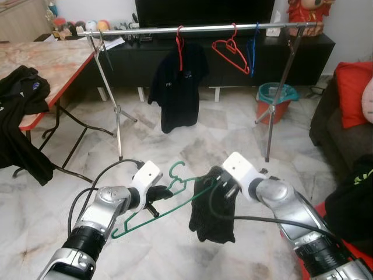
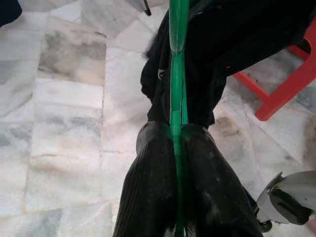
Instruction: Hang hanger
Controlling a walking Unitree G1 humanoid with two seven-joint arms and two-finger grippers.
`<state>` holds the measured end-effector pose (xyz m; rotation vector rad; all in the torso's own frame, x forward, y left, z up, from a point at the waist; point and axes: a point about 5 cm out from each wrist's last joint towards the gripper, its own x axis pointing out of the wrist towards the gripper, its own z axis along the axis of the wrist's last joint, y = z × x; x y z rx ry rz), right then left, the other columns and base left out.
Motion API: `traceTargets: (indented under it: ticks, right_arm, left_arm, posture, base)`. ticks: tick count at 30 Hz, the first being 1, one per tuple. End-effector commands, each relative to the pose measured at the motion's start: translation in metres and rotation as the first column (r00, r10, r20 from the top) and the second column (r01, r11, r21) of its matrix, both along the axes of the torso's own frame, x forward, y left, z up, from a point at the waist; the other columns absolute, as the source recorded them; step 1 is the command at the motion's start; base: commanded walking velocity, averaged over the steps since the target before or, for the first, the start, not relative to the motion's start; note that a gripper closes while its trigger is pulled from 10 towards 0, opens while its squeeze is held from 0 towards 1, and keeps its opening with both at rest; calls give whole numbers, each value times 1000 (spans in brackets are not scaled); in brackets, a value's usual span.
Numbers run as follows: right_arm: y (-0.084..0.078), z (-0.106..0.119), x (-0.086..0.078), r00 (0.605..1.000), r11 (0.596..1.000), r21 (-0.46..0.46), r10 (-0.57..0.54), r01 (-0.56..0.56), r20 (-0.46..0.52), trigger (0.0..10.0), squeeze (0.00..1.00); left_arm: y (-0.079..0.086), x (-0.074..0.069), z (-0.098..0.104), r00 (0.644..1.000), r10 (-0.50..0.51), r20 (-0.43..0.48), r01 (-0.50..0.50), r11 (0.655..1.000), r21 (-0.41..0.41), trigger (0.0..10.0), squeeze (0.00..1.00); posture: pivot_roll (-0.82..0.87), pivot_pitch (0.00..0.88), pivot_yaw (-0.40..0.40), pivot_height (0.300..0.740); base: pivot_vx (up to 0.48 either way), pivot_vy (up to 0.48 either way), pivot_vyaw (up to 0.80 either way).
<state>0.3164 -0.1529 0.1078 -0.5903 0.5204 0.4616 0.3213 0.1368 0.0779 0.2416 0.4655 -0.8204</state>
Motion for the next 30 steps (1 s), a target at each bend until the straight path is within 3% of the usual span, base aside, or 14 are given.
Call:
traceTargets:
  ticks: [1,6,9,16,19,23,25,30]
  right_arm:
    - [-1,10,7,998,999,12,-37,36,48,10000,0]
    - [-2,11,10,994,997,26,-78,77,73,10000,0]
    - [2,7,7,998,999,25,-43,42,36,10000,0]
    - [22,-4,-7,993,993,60,108,-105,-43,10000,0]
    - [24,-4,-9,990,990,64,129,-126,-54,10000,0]
    - [29,-3,-14,977,978,80,198,-192,-74,10000,0]
    - [28,-4,-14,975,976,68,209,-205,-70,10000,0]
    - [16,-3,-8,980,981,-10,195,-196,-42,10000,0]
  left_arm:
    - [7,3,2,1000,20,8,-21,999,46,10000,0]
    - [7,1,-3,1000,4,-9,-3,997,82,10000,0]
    - [7,2,-4,1000,7,-3,-6,996,89,10000,0]
    - [-3,3,7,999,-32,42,32,999,-5,10000,0]
    - [-4,3,10,998,-41,49,42,999,-25,10000,0]
    - [-8,3,18,996,-64,64,71,991,-113,10000,0]
    - [-11,2,24,994,-84,68,94,982,-164,10000,0]
    - [-11,-5,24,988,-152,41,157,971,-183,10000,0]
  posture:
    - [-20,0,40,740]
    - [-20,0,42,740]
    - [-20,0,41,740]
    - [-20,0,40,740]
    - [-20,0,40,740]
    - [-22,0,38,740]
    - [-20,0,38,740]
    - [-22,0,38,740]
  base:
    - [0,0,0]
    - [0,0,0]
    - [0,0,0]
    - [0,0,0]
    - [0,0,0]
    - [0,0,0]
    - [0,0,0]
    - [0,0,0]
